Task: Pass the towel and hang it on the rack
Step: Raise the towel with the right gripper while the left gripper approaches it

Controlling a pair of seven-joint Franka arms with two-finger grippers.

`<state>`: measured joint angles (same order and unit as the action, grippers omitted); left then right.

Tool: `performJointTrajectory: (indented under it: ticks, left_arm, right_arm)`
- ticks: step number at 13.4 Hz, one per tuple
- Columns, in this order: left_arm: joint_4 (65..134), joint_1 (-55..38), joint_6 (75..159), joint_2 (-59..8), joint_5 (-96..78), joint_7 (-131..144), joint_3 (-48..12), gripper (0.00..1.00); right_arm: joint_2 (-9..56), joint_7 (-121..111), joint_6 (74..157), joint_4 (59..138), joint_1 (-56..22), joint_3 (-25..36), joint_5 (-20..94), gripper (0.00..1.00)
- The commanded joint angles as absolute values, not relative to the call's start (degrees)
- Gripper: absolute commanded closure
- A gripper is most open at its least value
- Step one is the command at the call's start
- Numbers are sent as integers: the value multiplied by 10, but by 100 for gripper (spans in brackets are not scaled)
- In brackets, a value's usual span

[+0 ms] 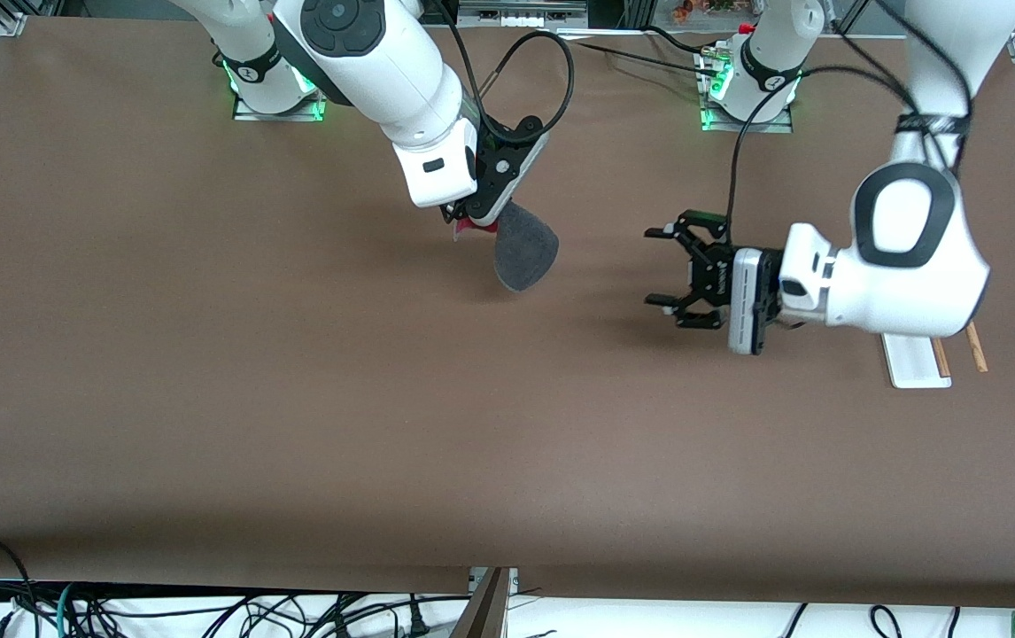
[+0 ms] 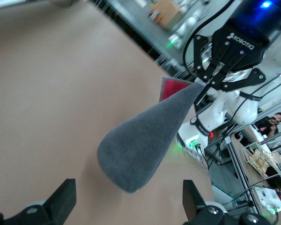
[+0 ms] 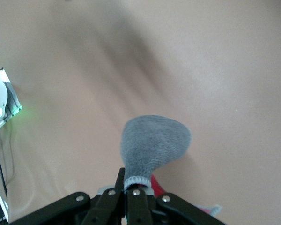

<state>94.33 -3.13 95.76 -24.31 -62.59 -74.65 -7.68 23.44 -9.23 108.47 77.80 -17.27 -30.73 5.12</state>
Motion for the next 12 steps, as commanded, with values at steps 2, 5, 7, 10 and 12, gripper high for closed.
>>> performJointTrajectory:
  ticks: [2, 5, 7, 10, 12]
  left_arm:
    - [916, -59, 962, -285, -690, -895, -76, 0]
    - [918, -89, 969, -315, -735, -990, -79, 0]
    - [929, -93, 972, -322, -744, -1047, -79, 0]
    - [964, -91, 964, -322, -749, -1098, -95, 0]
    - [969, -82, 960, -326, -752, -1113, -103, 0]
  right_arm:
    - [239, -91, 1095, 767, -171, -337, 57, 100]
    - [239, -91, 1096, 767, -172, -355, 55, 100]
    - [239, -110, 1094, 767, -170, -355, 51, 100]
    - [239, -160, 1093, 767, -169, -357, 32, 100]
    - [239, -161, 1095, 767, -169, -367, 23, 100]
